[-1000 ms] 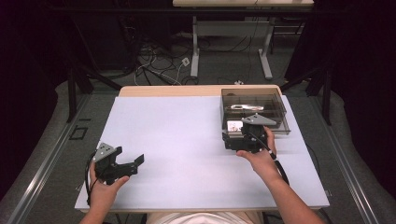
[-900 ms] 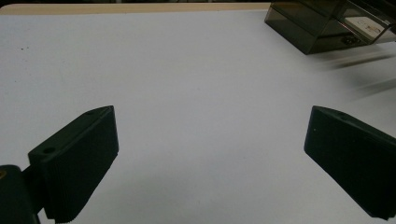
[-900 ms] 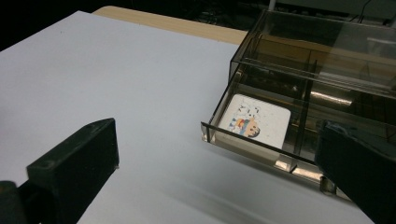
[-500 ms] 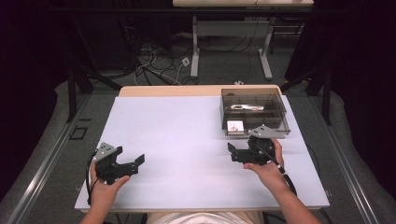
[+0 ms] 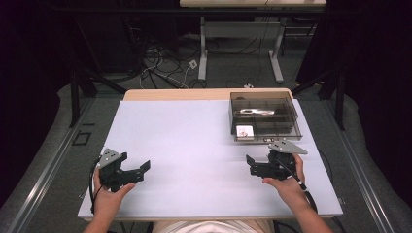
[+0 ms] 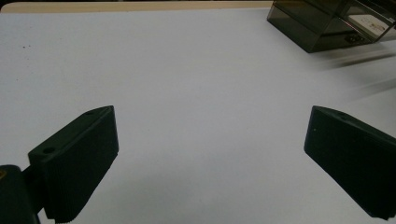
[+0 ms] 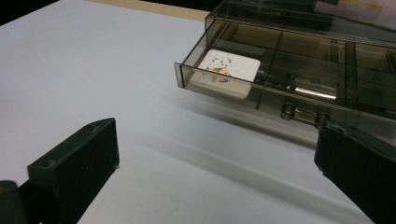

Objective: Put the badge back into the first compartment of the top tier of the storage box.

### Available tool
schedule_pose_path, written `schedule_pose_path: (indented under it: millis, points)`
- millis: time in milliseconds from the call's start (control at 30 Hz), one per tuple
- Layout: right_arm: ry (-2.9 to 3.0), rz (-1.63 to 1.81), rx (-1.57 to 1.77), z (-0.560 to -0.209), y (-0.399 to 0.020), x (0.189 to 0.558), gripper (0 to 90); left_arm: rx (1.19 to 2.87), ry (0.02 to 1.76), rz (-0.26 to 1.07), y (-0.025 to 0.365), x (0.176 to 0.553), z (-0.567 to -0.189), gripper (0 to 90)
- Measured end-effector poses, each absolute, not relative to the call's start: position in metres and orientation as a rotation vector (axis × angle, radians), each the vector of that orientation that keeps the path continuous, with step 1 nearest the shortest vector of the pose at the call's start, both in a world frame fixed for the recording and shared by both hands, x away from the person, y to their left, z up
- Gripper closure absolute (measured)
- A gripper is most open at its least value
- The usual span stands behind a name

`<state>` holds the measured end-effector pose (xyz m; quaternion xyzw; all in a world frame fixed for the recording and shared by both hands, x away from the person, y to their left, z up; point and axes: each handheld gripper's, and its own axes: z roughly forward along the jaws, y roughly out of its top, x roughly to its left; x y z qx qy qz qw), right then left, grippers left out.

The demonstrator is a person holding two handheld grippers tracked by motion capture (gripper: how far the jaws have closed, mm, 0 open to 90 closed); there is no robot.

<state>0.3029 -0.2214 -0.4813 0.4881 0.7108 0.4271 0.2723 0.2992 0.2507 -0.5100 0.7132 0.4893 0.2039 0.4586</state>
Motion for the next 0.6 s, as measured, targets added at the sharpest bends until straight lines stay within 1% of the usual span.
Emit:
schedule_pose_path:
  millis: [300, 600]
  points:
    - [1.882, 1.140, 1.329, -0.486, -0.239, 0.296, 0.6, 1.755, 1.202, 0.509, 0.250, 0.300, -0.510, 2.8]
    - [1.828, 1.156, 1.361, -0.494, -0.255, 0.296, 2.3, 1.752, 1.202, 0.507, 0.249, 0.300, -0.510, 2.8]
